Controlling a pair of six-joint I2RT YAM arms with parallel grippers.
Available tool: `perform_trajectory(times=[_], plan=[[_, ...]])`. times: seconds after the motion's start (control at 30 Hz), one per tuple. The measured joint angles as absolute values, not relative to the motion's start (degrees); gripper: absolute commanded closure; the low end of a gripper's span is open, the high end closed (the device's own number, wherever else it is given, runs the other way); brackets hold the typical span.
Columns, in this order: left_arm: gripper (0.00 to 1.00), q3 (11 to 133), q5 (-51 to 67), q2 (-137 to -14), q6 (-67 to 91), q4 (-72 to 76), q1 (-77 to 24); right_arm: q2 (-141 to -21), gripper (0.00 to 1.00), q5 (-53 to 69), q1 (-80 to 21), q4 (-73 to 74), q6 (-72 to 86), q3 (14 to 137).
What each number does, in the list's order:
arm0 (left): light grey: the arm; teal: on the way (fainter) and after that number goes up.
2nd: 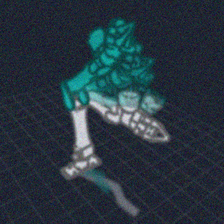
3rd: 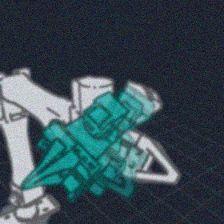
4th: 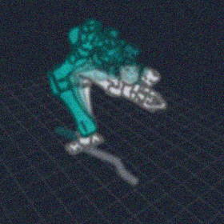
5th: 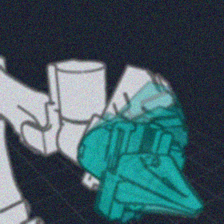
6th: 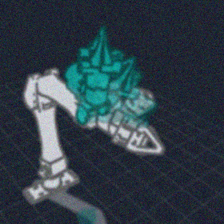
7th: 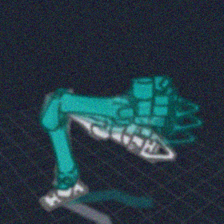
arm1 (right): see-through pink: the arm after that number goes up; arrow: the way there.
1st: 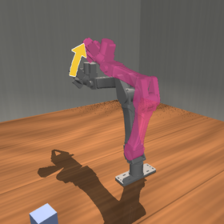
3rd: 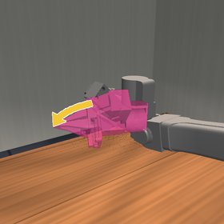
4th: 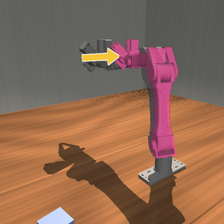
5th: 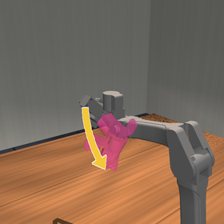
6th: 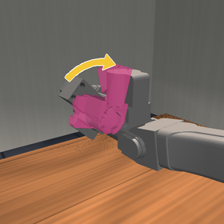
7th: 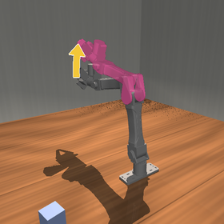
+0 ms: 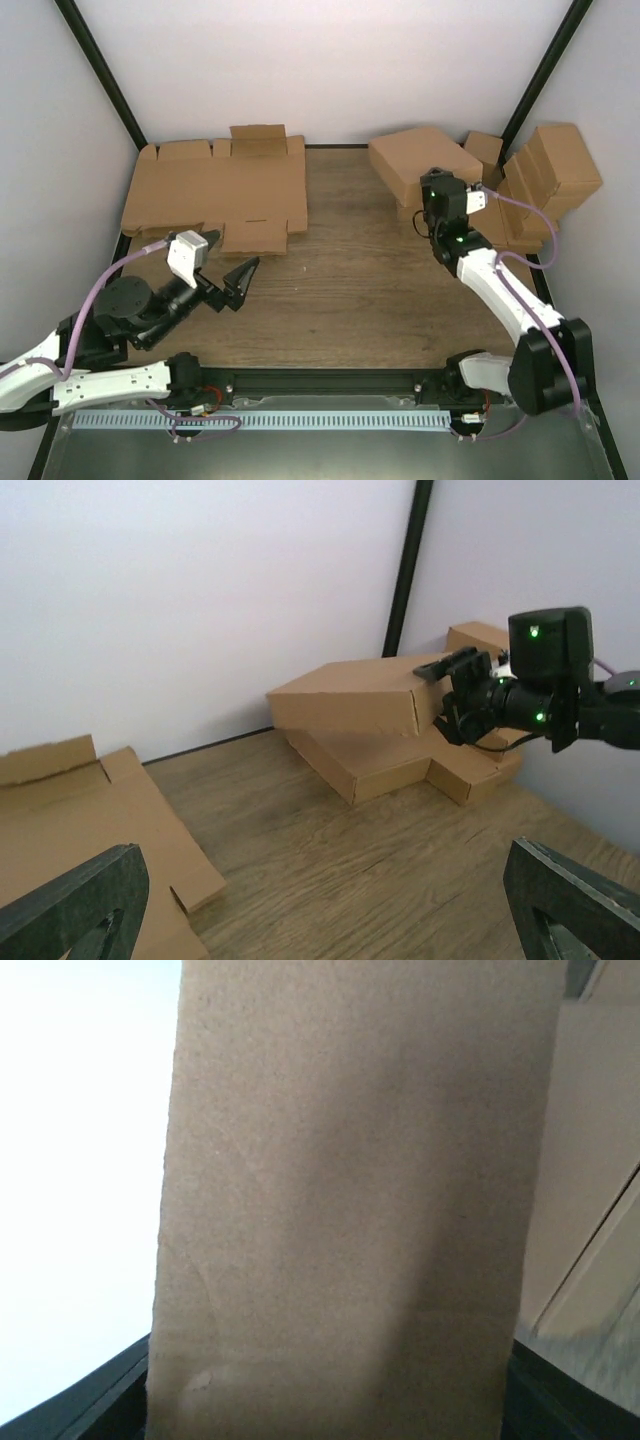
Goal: Fold the paper box
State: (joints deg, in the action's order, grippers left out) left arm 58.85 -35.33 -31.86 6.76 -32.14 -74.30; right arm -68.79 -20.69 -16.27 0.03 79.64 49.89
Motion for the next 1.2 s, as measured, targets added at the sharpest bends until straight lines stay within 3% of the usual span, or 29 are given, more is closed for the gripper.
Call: perform_trajectory(times=[0.27, 0.7, 1.03, 1.1, 1.2], plan=[[0.00, 55.3, -38.5, -32.8, 13.0, -32.8, -74.3, -77.5, 0.57, -35.9, -15.3, -9.9, 83.5, 49.3], [0.00, 50.4, -40.9, -30.8, 14.6, -32.7, -74.3, -91.4, 0.56, -38.0, -12.5, -19.7, 83.2, 53.9], [0.00, 49.8, -41.4, -30.6, 14.5, -32.7, -74.3, -95.8, 0.56, -38.0, -12.5, -21.5, 83.4, 55.2], [0.00, 49.7, -41.4, -30.4, 14.5, -32.7, -74.3, -96.6, 0.52, -38.1, -12.5, -21.6, 83.7, 55.9], [0.00, 49.7, -41.4, -30.1, 14.5, -32.7, -74.3, -97.0, 0.26, -38.2, -12.5, -21.1, 84.3, 56.6]])
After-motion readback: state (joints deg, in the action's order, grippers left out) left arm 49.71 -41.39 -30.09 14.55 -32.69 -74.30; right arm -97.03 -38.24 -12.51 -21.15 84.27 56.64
